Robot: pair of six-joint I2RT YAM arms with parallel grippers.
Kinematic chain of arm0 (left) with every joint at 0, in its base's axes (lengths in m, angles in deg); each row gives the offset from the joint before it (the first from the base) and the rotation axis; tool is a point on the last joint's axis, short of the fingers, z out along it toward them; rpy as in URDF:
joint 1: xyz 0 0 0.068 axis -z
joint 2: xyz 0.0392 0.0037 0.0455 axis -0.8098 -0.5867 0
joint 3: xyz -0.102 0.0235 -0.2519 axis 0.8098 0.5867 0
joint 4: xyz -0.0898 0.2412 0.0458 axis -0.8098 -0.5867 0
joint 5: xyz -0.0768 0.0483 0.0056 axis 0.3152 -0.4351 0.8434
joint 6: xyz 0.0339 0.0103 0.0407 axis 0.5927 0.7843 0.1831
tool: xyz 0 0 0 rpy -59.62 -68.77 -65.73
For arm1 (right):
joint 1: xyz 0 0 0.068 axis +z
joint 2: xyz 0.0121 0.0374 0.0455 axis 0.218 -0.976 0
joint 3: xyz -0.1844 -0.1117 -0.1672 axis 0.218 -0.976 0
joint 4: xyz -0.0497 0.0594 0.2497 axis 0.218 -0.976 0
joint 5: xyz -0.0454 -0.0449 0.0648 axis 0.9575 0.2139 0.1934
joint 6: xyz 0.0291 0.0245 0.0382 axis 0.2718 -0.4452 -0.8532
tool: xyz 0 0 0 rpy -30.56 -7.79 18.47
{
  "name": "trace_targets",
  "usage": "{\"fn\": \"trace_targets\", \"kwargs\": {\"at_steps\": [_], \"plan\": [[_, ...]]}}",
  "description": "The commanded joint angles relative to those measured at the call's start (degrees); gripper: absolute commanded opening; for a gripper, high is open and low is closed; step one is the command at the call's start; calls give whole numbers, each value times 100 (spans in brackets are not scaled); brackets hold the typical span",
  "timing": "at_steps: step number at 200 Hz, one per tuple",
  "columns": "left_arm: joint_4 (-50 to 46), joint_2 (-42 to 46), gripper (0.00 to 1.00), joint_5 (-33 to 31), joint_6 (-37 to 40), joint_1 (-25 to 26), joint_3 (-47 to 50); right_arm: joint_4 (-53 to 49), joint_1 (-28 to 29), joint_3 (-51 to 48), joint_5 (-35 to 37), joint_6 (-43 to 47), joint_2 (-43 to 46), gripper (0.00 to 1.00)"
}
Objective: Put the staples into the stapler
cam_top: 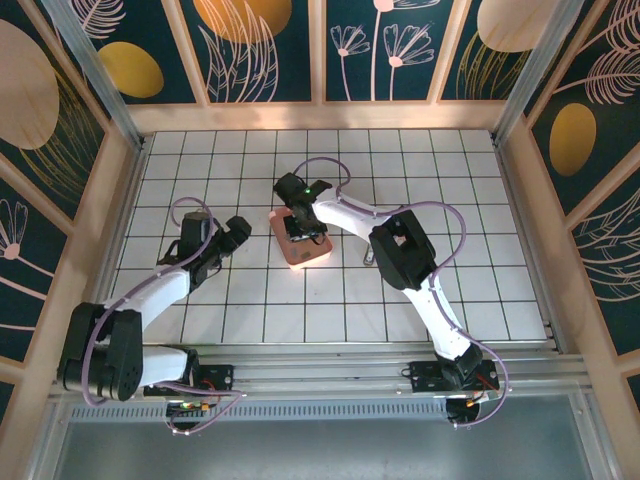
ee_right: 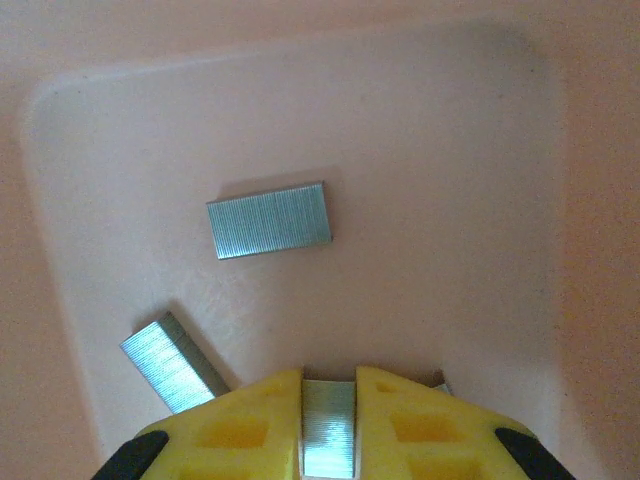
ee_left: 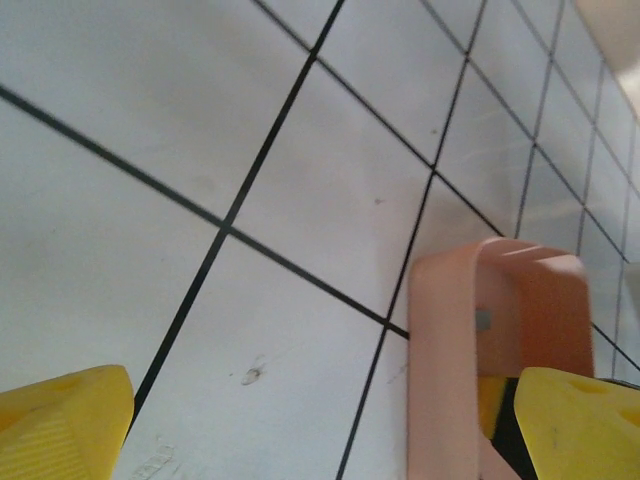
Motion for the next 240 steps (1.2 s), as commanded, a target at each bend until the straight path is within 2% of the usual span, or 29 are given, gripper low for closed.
{"fn": "trace_targets", "kwargs": {"at_steps": [1,64,111,127,150,191,219,240], "plan": [[0,328,97,46,800,-37,-161,297,25,-285,127,-37,413,18],[123,675,96,246,3168,-37,-1036,962,82,-1503,112,-541,1856,19],[247,245,95,1521,4494,-37,-1652,986,126,-2376,150,-970,2821,19],[427,177,95,1734,4510,-37,-1587,912,139,-2751,208,-1136,3159,19],[1192,210,94,2126,4581,-41,-1026,800,194,-3364,143,-1437,3648,19],[1912,360,94,2133,4597,-24,-274,757,439,-4501,-55,-1956,4278,19],[1992,356,93,2128,4506,-21,-249,854,618,-5044,-55,-2212,4396,19],[1841,295,93,2051,4535,-19,-368,1129,637,-5491,-315,-2353,4449,19]]}}
